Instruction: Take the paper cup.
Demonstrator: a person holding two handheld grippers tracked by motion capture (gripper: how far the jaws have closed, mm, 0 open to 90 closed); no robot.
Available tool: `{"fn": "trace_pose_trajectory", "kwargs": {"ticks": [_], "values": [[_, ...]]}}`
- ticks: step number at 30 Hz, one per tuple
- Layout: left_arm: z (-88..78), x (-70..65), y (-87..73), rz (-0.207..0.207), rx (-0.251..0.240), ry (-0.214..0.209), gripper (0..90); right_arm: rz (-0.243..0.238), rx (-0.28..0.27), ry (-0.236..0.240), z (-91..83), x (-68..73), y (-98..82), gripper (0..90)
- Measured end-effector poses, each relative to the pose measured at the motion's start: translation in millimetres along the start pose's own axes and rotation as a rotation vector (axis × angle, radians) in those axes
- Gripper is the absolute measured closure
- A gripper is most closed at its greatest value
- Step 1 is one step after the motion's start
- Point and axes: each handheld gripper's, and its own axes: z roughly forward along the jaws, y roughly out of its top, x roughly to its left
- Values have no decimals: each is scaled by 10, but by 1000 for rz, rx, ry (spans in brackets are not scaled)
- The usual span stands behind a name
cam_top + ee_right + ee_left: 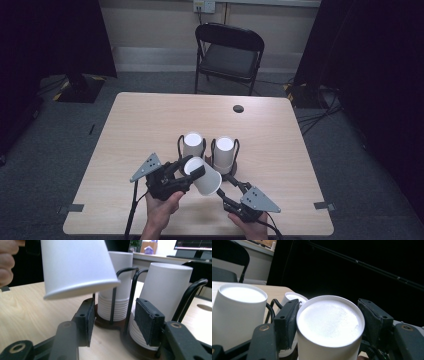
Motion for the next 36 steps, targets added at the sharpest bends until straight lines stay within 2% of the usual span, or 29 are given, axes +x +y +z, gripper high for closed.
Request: {"fn": "trace_pose_trajectory", "kwargs": {"ticks": [1, 3, 5, 7, 10, 12, 13, 17, 19, 21, 23, 25, 29, 31, 35, 36], "values": [[0, 0, 0, 0, 0, 0, 357, -3, -8, 1, 6, -3, 0, 512], [0, 14, -15, -36, -6, -13, 356, -11, -25, 14, 19, -8, 0, 528], [-4, 32, -23, -50, -5, -31, 357, -20, -33, 22, 26, -10, 3, 538], [-4, 57, -28, -69, -3, -37, 356, -44, -46, 30, 37, -5, 17, 561], [14, 94, -44, -98, 14, -49, 356, -54, -69, 39, 36, -8, 35, 573], [21, 115, -49, -100, 27, -58, 355, -69, -71, 46, 31, -2, 50, 571], [27, 144, -54, -121, 31, -72, 355, -91, -76, 51, 30, -5, 56, 573], [49, 182, -57, -174, 44, -90, 356, -124, -84, 71, 32, 9, 60, 599], [52, 174, -60, -184, 53, -102, 356, -132, -94, 73, 44, 4, 62, 610], [53, 161, -59, -191, 58, -105, 356, -129, -96, 76, 48, 5, 64, 616], [53, 116, -59, -202, 61, -130, 355, -132, -120, 95, 63, -1, 83, 639], [66, 83, -55, -204, 63, -137, 355, -136, -133, 109, 69, 1, 104, 654], [74, 63, -40, -221, 54, -146, 355, -135, -162, 112, 77, -6, 132, 692], [82, 53, -36, -234, 64, -165, 356, -121, -179, 114, 77, -8, 138, 708], [84, 48, -45, -242, 54, -170, 354, -123, -191, 107, 83, 0, 153, 729], [83, 55, -46, -251, 48, -173, 352, -121, -194, 110, 78, -5, 159, 770]]}}
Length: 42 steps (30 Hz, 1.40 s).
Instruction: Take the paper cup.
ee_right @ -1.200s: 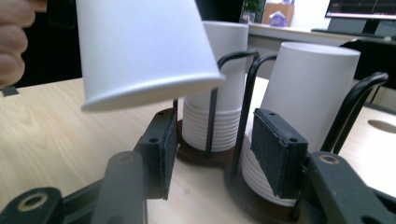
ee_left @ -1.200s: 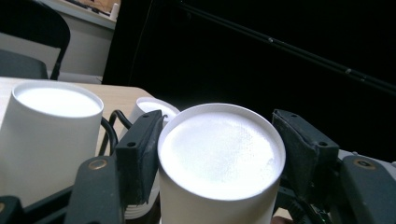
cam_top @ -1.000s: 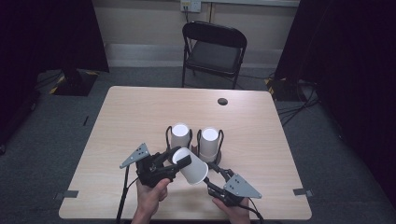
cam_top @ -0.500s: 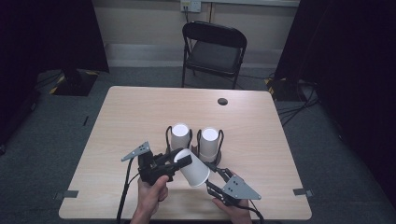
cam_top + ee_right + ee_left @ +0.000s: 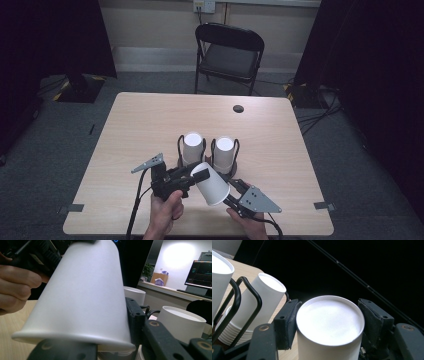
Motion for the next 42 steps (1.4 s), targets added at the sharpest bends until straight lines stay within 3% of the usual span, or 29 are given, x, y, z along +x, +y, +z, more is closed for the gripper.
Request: {"fn": "trace_pose_trajectory", "kwargs": {"ticks": [1, 3, 8, 13, 17, 18, 25, 28, 32, 34, 42], "values": [[-2, 18, 3, 3, -1, -10, 351, 1, -1, -4, -1, -4, 1, 786], [-5, 22, 8, 30, 17, 12, 345, 12, 2, -2, 0, -18, -6, 804], [-10, 27, 14, 44, 7, 18, 325, 14, -9, 8, -12, -19, 1, 841], [-34, 21, 33, 89, 7, 50, 312, 27, -15, 6, -26, -37, 11, 858], [-47, 24, 34, 106, 8, 56, 299, 33, 2, 9, -38, -59, 17, 859], [-52, 28, 32, 113, 5, 64, 298, 66, 10, 16, -50, -78, 18, 859], [-79, 39, 14, 132, -7, 80, 287, 84, 44, 18, -87, -102, 22, 861], [-103, 31, 10, 163, -15, 92, 282, 91, 48, 23, -93, -107, 26, 861], [-123, 21, 9, 208, -33, 138, 234, 92, 63, 18, -94, -104, 35, 862], [-131, 6, 6, 253, -37, 172, 231, 92, 75, 9, -90, -112, 28, 862], [-185, -15, -1, 349, -46, 237, 213, 110, 115, 1, -86, -123, 27, 864]]}}
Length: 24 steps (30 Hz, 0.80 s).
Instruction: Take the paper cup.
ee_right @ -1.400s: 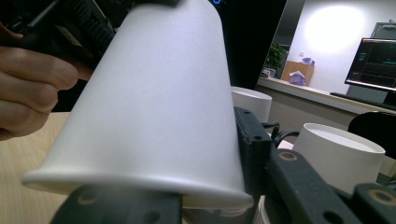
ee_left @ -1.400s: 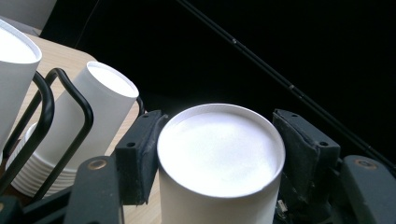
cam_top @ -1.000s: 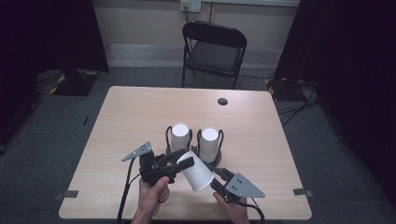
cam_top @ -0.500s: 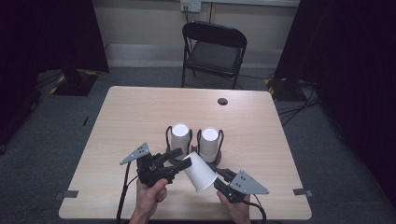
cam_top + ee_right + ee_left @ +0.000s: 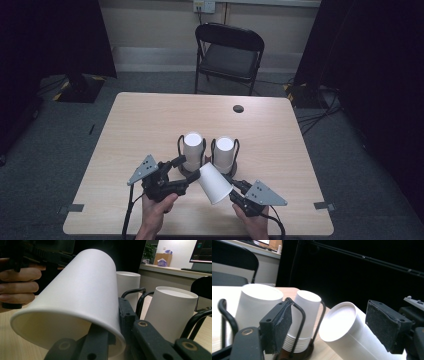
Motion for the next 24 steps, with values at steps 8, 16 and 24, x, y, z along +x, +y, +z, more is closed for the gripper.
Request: {"fn": "trace_pose_trajectory", "kwargs": {"ticks": [8, 16, 24], "values": [[-75, 13, -37, 96, 17, 18, 261, 21, 62, 13, -9, -16, 6, 864], [-99, 26, -62, 180, 61, 48, 258, 37, 134, 14, -26, -24, 2, 863], [-86, -22, -100, 244, 136, 84, 244, 52, 213, 31, -39, -57, 9, 863]]}}
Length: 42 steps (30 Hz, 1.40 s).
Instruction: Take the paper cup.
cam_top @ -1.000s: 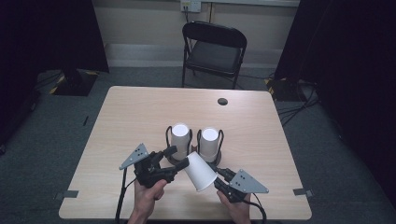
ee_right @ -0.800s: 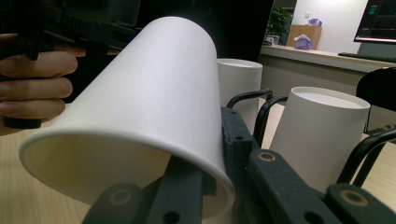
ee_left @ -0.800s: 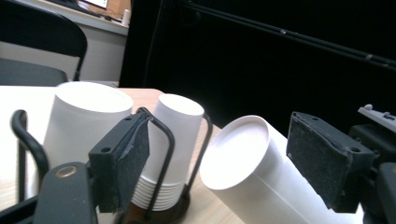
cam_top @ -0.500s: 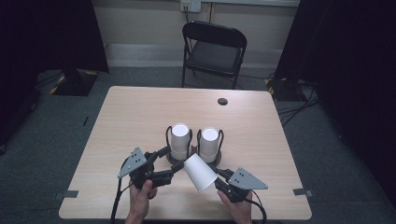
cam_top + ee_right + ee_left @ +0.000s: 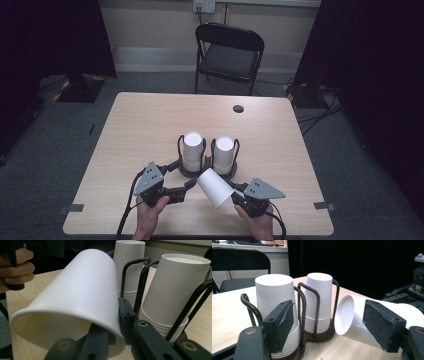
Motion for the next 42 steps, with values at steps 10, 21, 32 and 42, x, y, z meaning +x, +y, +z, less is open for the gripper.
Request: {"fn": "trace_pose_trajectory", "kwargs": {"ticks": [10, 21, 32, 42], "values": [[104, -113, -78, 97, 106, 8, 217, 1, 101, 22, -45, -106, 28, 863], [205, -241, -140, 218, 163, -9, 215, 14, 215, 38, -49, -196, 93, 863], [312, -355, -218, 316, 197, -66, 156, 40, 296, 70, -66, -314, 180, 863], [414, -502, -279, 435, 235, -82, 165, 40, 391, 122, -17, -371, 244, 863]]}}
